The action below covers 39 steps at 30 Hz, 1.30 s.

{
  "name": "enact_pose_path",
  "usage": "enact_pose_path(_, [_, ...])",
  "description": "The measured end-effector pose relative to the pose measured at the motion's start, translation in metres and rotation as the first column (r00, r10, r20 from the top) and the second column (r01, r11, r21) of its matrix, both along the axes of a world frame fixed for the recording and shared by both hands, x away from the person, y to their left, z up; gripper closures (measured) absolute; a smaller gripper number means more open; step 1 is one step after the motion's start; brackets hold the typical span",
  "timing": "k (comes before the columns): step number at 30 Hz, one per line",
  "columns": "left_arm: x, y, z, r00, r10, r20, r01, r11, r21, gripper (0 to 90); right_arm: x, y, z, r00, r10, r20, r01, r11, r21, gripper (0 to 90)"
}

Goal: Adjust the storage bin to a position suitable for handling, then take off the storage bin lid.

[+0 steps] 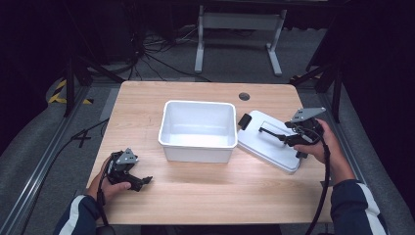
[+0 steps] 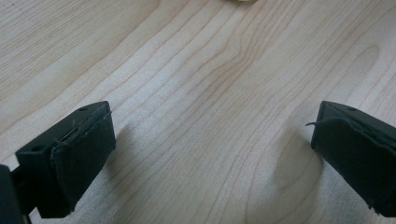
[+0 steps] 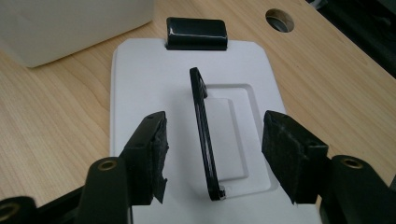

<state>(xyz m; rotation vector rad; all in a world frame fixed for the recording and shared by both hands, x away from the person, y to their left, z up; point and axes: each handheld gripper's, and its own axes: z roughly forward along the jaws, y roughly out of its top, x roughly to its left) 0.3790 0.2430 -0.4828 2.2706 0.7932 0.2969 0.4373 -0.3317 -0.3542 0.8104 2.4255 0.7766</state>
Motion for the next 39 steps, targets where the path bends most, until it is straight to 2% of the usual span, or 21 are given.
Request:
enact_pose_path(8, [0.001,0.0,0.0,1.0,-0.005,0.002,0.005,1.0,0.002,0.2,-0.011,-0.003,0.004,1.0,-0.002,0.009,0.002,1.0,-0.017,39.1])
enact_pose_path(10, [0.0,0.0,0.0,1.0,-0.005,0.002,0.005,1.0,0.002,0.2,-0.015,-0.004,0.004,1.0,-0.004,0.007,0.004,1.0,-0.006,38.9])
enact_pose_path(16, [0.0,0.0,0.0,1.0,-0.001,0.004,0.001,1.0,0.002,0.3,-0.027,-0.008,0.002,0.9999,-0.008,0.014,0.009,1.0,-0.016,38.1])
enact_pose_path(31, [0.0,0.0,0.0,1.0,0.004,0.004,-0.004,1.0,-0.005,0.3,-0.055,-0.025,-0.018,0.9999,-0.014,0.002,0.014,0.999,-0.035,37.3])
enact_pose_path(39, [0.0,0.0,-0.001,1.0,0.007,0.001,-0.007,1.0,-0.007,0.3,-0.07,-0.036,-0.032,0.9998,-0.017,-0.011,0.017,1.0,-0.007,36.8])
